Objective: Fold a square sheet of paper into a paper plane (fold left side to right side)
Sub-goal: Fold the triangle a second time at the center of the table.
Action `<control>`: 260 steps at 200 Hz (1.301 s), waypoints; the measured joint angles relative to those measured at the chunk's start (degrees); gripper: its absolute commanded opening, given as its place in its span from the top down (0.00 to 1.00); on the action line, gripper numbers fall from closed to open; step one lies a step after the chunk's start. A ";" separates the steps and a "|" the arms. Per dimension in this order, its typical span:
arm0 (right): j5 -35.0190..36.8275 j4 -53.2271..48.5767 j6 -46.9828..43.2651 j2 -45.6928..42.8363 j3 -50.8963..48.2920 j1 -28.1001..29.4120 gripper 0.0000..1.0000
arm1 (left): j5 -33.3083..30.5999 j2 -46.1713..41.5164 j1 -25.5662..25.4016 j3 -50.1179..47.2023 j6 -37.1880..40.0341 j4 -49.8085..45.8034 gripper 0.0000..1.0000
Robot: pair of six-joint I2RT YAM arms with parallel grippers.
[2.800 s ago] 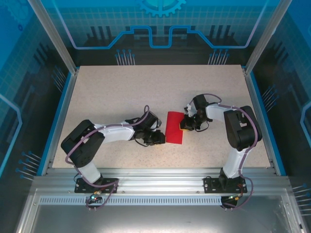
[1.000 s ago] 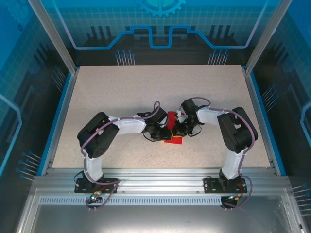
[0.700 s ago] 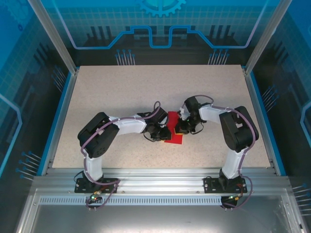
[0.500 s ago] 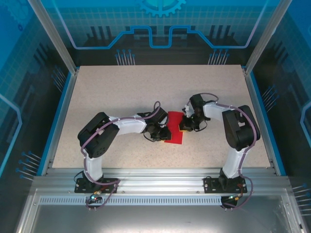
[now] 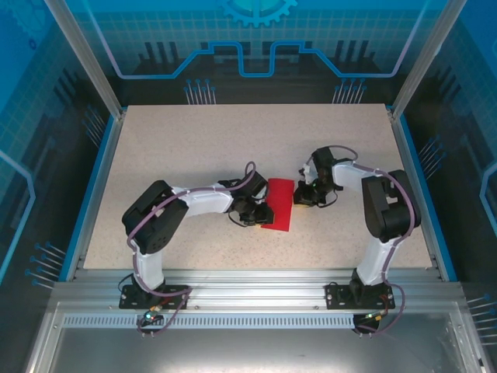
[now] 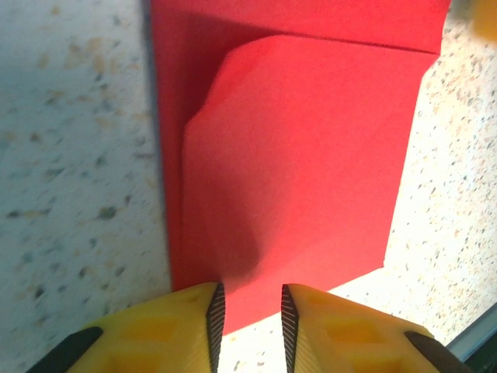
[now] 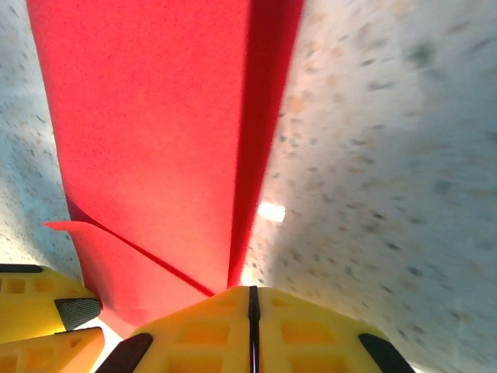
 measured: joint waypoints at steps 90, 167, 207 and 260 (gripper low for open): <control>-6.80 8.57 1.42 -14.69 -9.70 -3.26 0.52 | 1.62 -8.24 6.01 0.98 3.61 -1.99 0.50; -12.48 12.57 2.29 -12.76 -12.92 -3.26 0.52 | 4.15 4.22 5.95 9.66 5.16 -1.44 0.72; -14.03 13.42 2.34 -9.81 -12.92 -2.95 0.52 | 2.82 4.63 5.95 10.19 6.08 -2.45 0.87; -14.12 13.68 2.78 -7.52 -12.48 -2.21 0.51 | -0.39 4.31 5.97 10.19 6.38 -3.76 0.97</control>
